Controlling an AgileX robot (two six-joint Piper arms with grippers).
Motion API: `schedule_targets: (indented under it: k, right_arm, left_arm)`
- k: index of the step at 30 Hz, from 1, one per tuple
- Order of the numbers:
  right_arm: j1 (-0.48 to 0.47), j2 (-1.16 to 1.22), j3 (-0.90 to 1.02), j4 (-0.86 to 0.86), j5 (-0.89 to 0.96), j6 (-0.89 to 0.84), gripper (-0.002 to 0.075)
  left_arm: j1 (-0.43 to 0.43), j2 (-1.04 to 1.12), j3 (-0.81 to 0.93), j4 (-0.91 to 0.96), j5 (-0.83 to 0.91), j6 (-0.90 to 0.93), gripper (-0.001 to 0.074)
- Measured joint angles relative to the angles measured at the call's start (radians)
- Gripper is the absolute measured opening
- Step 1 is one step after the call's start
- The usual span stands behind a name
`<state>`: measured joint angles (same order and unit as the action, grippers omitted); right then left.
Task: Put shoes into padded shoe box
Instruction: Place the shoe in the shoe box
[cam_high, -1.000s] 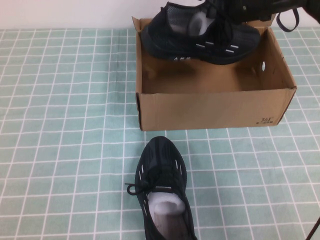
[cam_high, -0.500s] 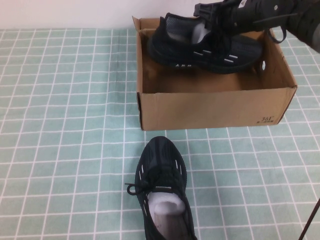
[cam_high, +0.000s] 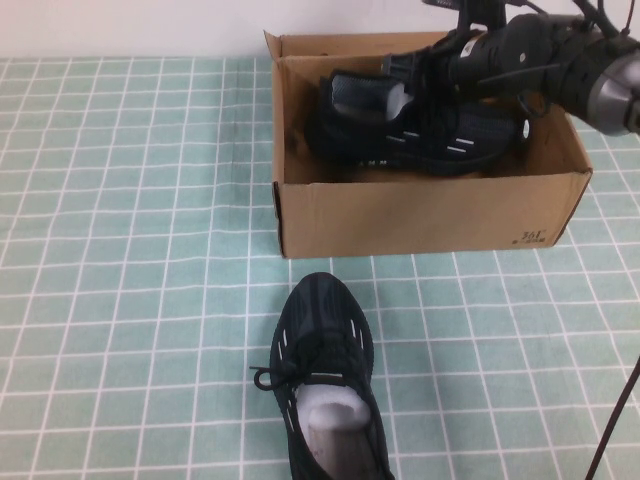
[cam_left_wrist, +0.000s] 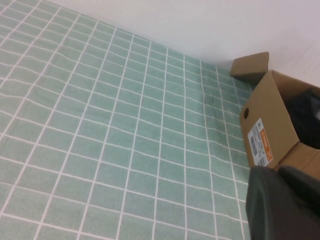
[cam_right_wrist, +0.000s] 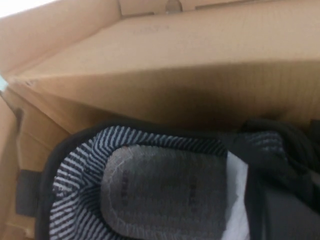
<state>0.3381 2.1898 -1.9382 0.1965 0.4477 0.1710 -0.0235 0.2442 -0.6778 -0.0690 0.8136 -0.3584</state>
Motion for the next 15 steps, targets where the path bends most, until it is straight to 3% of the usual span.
schedule_targets:
  k: [5, 7, 9, 13, 15]
  right_arm:
    - [0.000, 0.028, -0.002, -0.002, -0.007, -0.013, -0.0006]
    - [0.000, 0.035, -0.002, -0.008, -0.010, -0.015, 0.0029]
    - [0.000, 0.036, -0.002, -0.012, -0.012, -0.015, 0.0104]
    - [0.000, 0.036, -0.002, -0.018, -0.023, -0.015, 0.0330]
    - [0.000, 0.031, -0.002, -0.018, -0.023, -0.015, 0.0381]
  left_arm:
    - [0.000, 0.000, 0.000, 0.000, 0.000, 0.000, -0.0004]
    - [0.000, 0.000, 0.000, 0.000, 0.000, 0.000, -0.0004]
    - [0.000, 0.000, 0.000, 0.000, -0.002, 0.000, -0.0004]
    - [0.000, 0.000, 0.000, 0.000, -0.002, 0.000, -0.0004]
    - [0.000, 0.000, 0.000, 0.000, -0.002, 0.000, -0.0004]
